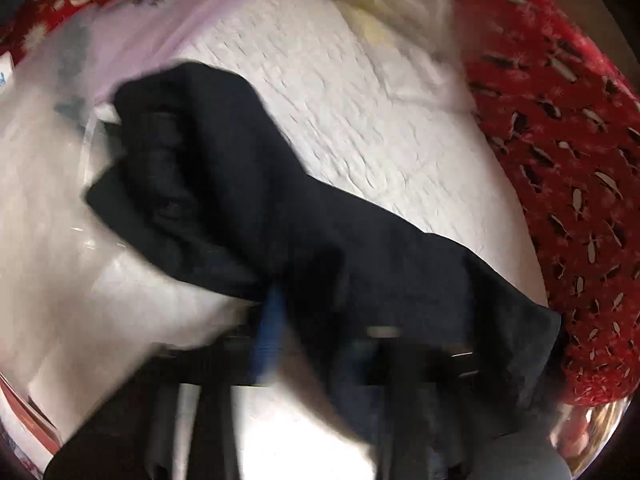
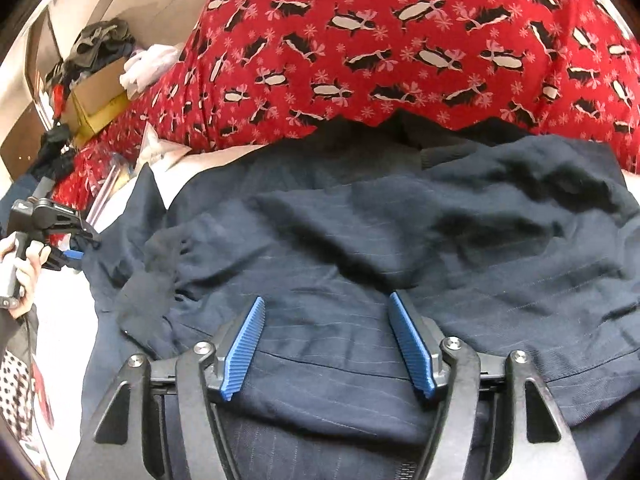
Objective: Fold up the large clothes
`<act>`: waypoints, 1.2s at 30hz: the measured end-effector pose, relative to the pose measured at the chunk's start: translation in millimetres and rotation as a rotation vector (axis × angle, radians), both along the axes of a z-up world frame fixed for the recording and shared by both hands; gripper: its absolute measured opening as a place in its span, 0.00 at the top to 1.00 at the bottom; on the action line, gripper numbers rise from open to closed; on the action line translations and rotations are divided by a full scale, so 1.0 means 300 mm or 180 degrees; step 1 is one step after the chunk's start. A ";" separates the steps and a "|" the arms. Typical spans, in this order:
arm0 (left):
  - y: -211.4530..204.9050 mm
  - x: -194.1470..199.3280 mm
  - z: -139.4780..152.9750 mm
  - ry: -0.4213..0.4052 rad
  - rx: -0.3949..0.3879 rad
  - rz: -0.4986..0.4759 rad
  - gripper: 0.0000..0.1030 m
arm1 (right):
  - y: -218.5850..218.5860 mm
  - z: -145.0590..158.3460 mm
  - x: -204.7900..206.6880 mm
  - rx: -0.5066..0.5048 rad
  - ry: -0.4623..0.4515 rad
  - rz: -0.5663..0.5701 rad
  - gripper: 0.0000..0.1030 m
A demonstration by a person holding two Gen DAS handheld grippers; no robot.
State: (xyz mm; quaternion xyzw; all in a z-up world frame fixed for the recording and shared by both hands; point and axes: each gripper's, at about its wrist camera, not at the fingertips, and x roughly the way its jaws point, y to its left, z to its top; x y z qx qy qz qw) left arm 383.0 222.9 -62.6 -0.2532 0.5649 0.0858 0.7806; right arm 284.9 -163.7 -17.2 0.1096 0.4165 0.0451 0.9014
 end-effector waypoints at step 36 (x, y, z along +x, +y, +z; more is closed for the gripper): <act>0.151 -0.151 0.150 -0.0339 0.0110 0.0398 0.97 | -0.072 -0.014 -0.016 0.0578 -0.0167 -0.0010 0.32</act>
